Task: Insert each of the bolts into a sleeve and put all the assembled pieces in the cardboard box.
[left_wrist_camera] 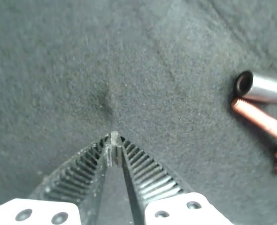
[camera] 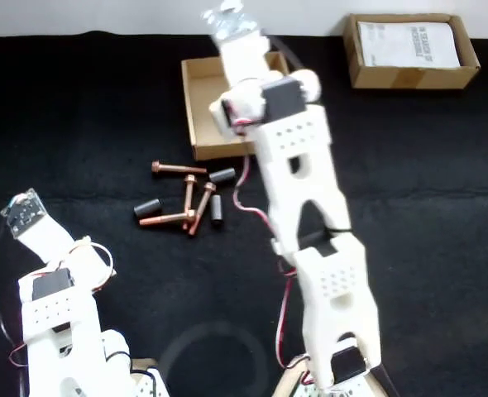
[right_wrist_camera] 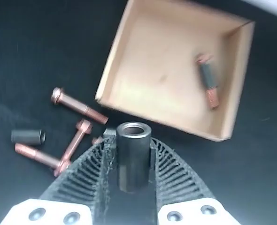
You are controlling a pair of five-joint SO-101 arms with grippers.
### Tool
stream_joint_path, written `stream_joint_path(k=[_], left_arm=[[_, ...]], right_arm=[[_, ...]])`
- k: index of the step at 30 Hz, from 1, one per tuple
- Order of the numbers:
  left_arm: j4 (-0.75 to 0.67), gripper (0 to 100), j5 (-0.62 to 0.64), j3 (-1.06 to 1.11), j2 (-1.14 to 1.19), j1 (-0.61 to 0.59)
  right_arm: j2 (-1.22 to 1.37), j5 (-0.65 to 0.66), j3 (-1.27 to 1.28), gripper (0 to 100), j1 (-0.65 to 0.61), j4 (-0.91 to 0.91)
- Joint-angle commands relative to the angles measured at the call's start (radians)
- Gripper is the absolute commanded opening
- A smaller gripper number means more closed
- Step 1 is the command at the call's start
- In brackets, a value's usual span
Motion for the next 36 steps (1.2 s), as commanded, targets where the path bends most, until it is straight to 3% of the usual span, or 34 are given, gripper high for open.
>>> stream_joint_path(k=[1,4,6,12,16,19,25,29,36], left_arm=[[0.006,2,-0.245,-0.010,-0.005,-0.013],[0.025,2,-0.506,-0.048,-0.005,-0.015],[0.097,2,-0.588,-0.124,-0.005,-0.018],[0.324,3,-0.649,-0.455,0.002,0.047],[0.451,3,-0.697,-0.590,0.004,0.193],[0.516,9,-0.733,-0.624,0.004,0.317],[0.529,16,-0.873,-0.618,0.008,0.483],[0.512,16,-0.961,-0.625,0.110,0.496],[0.330,17,-1.003,-0.628,0.400,0.496]], right_arm=[[-0.239,0.011,0.012,0.8,0.071,0.015],[-0.426,0.021,0.188,0.8,0.113,0.015],[-0.565,0.072,0.346,0.8,0.125,0.015],[-0.955,0.101,0.785,0.8,0.127,0.008],[-1.142,0.098,1.017,0.8,0.127,0.008],[-1.264,0.100,1.168,0.8,0.127,0.007],[-1.478,0.112,1.437,0.8,0.216,-0.045],[-1.607,0.170,1.613,0.8,0.302,-0.074],[-1.863,0.282,1.886,0.8,0.440,-0.166]])
